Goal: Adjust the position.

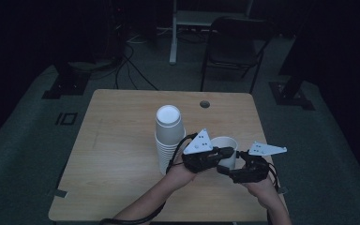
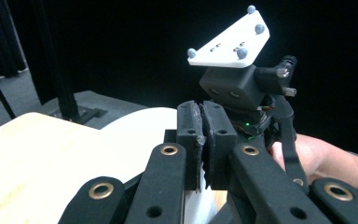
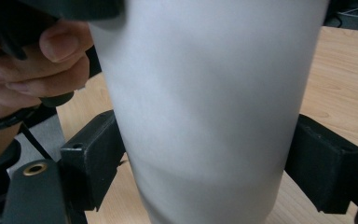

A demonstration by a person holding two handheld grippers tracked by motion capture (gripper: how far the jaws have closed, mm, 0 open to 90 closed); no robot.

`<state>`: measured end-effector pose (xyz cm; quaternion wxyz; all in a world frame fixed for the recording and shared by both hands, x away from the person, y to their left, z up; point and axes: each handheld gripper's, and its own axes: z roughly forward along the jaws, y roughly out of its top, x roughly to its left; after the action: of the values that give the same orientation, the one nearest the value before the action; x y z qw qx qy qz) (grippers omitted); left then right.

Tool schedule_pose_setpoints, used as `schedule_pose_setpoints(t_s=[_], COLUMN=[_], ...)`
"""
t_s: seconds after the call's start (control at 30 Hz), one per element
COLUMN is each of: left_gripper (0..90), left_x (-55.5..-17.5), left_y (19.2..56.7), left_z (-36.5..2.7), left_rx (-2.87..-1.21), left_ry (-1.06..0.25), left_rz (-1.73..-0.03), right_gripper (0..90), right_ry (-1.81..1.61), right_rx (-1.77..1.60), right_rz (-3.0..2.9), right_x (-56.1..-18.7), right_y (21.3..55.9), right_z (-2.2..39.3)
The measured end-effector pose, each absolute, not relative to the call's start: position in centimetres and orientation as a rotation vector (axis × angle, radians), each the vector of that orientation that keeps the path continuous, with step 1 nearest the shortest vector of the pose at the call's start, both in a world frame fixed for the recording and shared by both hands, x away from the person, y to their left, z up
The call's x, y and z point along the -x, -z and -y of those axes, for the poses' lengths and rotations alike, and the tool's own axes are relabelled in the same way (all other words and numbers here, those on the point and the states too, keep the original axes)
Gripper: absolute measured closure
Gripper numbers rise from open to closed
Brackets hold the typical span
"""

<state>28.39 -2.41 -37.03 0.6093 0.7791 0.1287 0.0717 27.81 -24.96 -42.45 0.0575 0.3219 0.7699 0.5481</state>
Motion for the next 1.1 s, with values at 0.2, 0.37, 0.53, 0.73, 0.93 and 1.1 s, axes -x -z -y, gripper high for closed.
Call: schedule_pose_setpoints(t_s=[0.2, 0.37, 0.53, 0.73, 0.93, 1.1], left_gripper=[86.8, 56.1, 40.9, 32.6, 23.6, 19.2], left_x=[-28.7, -28.6, -27.9, -26.6, -26.1, -25.6], left_y=[37.6, 37.2, 36.6, 36.2, 36.2, 36.3], left_z=[2.2, 1.8, 0.8, 0.4, -0.7, -1.9], left_rx=[-1.797, -1.798, -1.781, -1.813, -1.795, -1.81], left_ry=[-0.064, -0.144, -0.189, -0.245, -0.232, -0.248], left_rz=[-0.295, -0.339, -0.393, -0.355, -0.377, -0.404], right_gripper=[18.4, 18.8, 18.7, 18.7, 18.7, 18.7], right_ry=[-1.618, -1.633, -1.64, -1.642, -1.618, -1.605], right_rx=[-0.949, -0.972, -1.007, -1.019, -1.023, -1.033], right_rz=[-2.338, -2.303, -2.262, -2.233, -2.186, -2.171], right_x=[-27.7, -27.8, -27.9, -28.2, -28.4, -28.8], right_y=[42.5, 42.9, 42.8, 42.5, 42.2, 42.2], right_z=[24.6, 24.9, 25.7, 26.1, 26.1, 26.2])
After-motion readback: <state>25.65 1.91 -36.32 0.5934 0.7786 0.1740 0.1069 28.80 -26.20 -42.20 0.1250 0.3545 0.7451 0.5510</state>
